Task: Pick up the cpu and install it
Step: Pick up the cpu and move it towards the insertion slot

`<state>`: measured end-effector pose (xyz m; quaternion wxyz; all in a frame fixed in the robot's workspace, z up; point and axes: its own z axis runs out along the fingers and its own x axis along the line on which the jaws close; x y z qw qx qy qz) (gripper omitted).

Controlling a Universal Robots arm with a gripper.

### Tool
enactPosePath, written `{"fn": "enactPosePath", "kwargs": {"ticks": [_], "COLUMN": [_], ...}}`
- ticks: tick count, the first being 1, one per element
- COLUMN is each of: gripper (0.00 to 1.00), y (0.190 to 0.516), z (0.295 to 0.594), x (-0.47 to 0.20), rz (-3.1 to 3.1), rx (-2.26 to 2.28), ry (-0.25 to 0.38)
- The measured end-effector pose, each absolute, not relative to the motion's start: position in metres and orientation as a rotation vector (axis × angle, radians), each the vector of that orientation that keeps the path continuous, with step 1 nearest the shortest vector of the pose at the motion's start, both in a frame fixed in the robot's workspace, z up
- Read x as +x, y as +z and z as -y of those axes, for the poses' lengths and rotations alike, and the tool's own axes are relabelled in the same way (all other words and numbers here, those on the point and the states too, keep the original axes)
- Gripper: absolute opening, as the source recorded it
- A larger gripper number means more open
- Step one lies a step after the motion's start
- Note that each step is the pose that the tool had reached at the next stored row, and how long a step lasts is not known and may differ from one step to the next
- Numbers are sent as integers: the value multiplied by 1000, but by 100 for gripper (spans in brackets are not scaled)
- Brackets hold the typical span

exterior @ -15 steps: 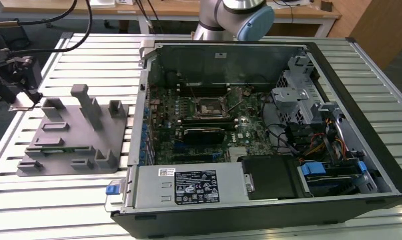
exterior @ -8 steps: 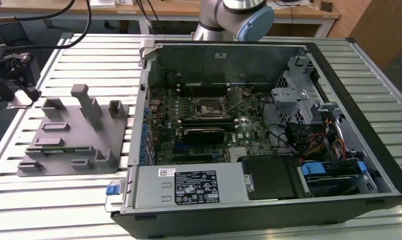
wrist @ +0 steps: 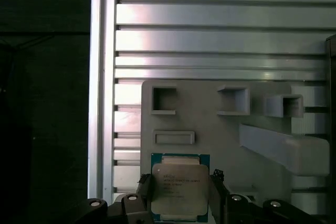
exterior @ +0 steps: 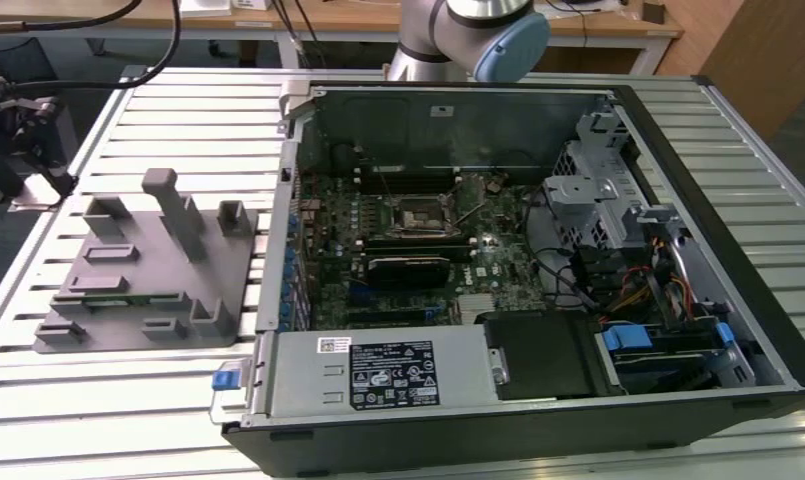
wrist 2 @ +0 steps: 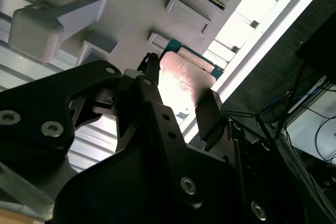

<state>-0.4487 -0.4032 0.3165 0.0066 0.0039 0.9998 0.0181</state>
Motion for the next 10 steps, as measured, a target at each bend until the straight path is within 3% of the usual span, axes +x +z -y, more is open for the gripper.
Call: {"fn": "enactPosePath", "kwargs": {"ticks": [10], "gripper": [52], "y": [328], "z": [403], "x": [-449], "rz": [-3128], "rx": [12], "ry": [57]}}
